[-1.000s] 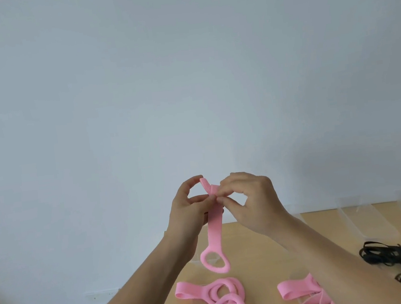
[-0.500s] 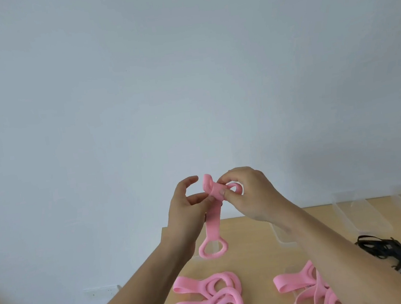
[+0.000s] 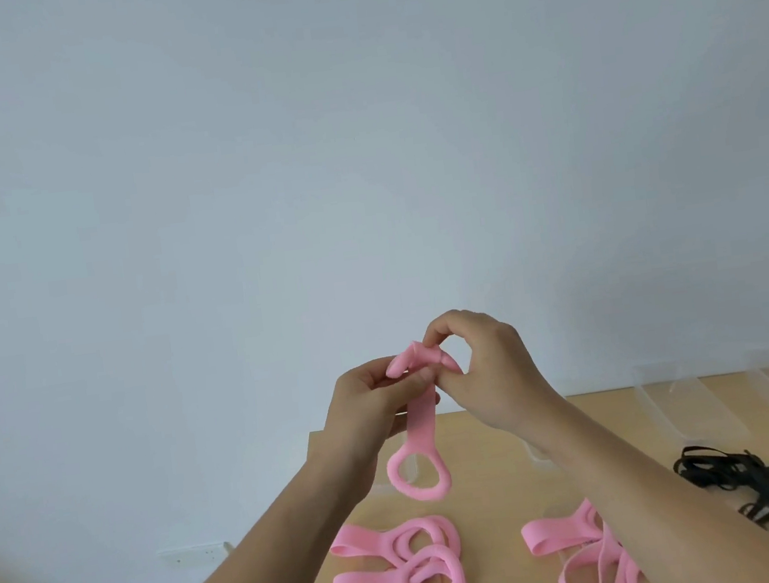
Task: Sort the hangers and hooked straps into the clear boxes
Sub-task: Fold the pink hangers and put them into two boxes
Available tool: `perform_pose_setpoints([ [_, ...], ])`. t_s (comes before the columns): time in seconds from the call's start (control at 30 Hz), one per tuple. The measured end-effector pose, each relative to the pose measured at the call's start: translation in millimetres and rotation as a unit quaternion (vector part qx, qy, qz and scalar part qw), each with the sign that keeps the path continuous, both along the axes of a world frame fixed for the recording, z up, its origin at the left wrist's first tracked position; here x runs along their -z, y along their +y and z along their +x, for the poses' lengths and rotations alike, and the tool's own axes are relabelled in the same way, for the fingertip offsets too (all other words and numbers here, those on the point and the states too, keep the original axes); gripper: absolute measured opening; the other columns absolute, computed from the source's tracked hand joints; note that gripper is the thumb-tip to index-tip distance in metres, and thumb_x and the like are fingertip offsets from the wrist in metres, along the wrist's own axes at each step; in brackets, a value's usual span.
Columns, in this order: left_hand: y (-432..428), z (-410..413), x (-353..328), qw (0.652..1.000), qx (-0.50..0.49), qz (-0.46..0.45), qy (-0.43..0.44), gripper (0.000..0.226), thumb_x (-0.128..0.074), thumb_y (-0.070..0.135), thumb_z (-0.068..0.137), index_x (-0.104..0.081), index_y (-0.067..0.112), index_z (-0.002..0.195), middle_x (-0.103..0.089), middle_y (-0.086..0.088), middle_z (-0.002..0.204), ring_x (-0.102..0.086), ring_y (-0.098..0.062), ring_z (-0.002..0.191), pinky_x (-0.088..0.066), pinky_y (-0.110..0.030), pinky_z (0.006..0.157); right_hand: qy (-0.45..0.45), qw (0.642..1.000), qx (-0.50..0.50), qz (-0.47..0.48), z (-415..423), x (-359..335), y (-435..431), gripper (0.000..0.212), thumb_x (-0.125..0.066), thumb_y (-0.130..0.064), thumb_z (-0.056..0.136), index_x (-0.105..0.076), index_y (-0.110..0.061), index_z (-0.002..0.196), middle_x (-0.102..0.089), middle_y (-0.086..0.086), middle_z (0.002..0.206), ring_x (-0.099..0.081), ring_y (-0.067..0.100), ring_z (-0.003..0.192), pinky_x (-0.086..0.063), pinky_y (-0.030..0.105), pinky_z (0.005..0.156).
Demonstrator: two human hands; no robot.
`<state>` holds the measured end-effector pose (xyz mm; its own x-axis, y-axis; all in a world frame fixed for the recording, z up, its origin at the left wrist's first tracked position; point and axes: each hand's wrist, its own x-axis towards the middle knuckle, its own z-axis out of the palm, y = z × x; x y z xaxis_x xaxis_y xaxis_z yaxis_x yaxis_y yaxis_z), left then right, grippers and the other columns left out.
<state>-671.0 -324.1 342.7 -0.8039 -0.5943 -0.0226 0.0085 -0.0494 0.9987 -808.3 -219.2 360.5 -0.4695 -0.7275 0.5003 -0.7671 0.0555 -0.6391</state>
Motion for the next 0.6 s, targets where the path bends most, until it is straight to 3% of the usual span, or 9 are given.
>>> perform_pose_setpoints([
  [0.13,-0.2,0.0,-5.1,0.999,0.011,0.035,0.014,0.035,-0.070,0.042,0.092,-0.080,0.013,0.108,-0.078,-0.015,0.103,-0.074,-0.026,0.090,-0.059,-0.044,0.089,0.045,0.999,0.002,-0.024,1.8,2.2,1.5,0.019,-0.078,-0.007,0.082,-0.069,-0.019,0.094,-0.067,-0.014,0.094,-0.061,0.017,0.098,-0.047,0.029,0.085],
  [0.3,-0.2,-0.7,-6.0,0.998,-0.013,0.050,0.022,0.025,-0.075,0.025,0.092,-0.079,0.012,0.113,-0.076,-0.020,0.110,-0.074,-0.028,0.092,-0.060,-0.041,0.086,0.072,0.997,-0.010,-0.010,1.3,3.0,5.0,0.026,-0.082,-0.005,0.076,-0.073,-0.020,0.096,-0.066,-0.016,0.101,-0.059,0.015,0.104,-0.046,0.025,0.091],
  [0.4,0.1,0.8,-3.9,0.998,-0.019,0.059,0.029,0.029,-0.077,0.019,0.087,-0.077,0.012,0.116,-0.077,-0.017,0.109,-0.076,-0.029,0.095,-0.061,-0.040,0.083,0.062,0.997,-0.024,-0.029,-0.1,2.0,6.2,0.014,-0.078,-0.011,0.084,-0.076,-0.021,0.093,-0.068,-0.012,0.106,-0.060,0.009,0.107,-0.044,0.019,0.093],
  [0.53,0.2,2.3,-1.3,0.998,-0.013,0.053,0.040,0.042,-0.074,0.019,0.078,-0.072,0.012,0.119,-0.077,-0.018,0.109,-0.075,-0.035,0.102,-0.062,-0.047,0.091,-0.002,0.999,-0.016,0.040,-4.7,1.0,3.2,0.027,-0.065,-0.018,0.096,-0.067,-0.022,0.122,-0.065,-0.013,0.122,-0.056,0.009,0.117,-0.046,0.028,0.100],
  [0.6,-0.3,2.3,-0.4,0.997,-0.017,0.059,0.042,0.053,-0.076,0.017,0.074,-0.067,0.010,0.126,-0.077,-0.018,0.112,-0.075,-0.036,0.103,-0.060,-0.050,0.096,-0.012,0.996,-0.036,0.077,-5.4,1.5,2.1,0.026,-0.063,-0.020,0.098,-0.067,-0.024,0.123,-0.063,-0.023,0.118,-0.055,0.000,0.115,-0.045,0.022,0.099],
])
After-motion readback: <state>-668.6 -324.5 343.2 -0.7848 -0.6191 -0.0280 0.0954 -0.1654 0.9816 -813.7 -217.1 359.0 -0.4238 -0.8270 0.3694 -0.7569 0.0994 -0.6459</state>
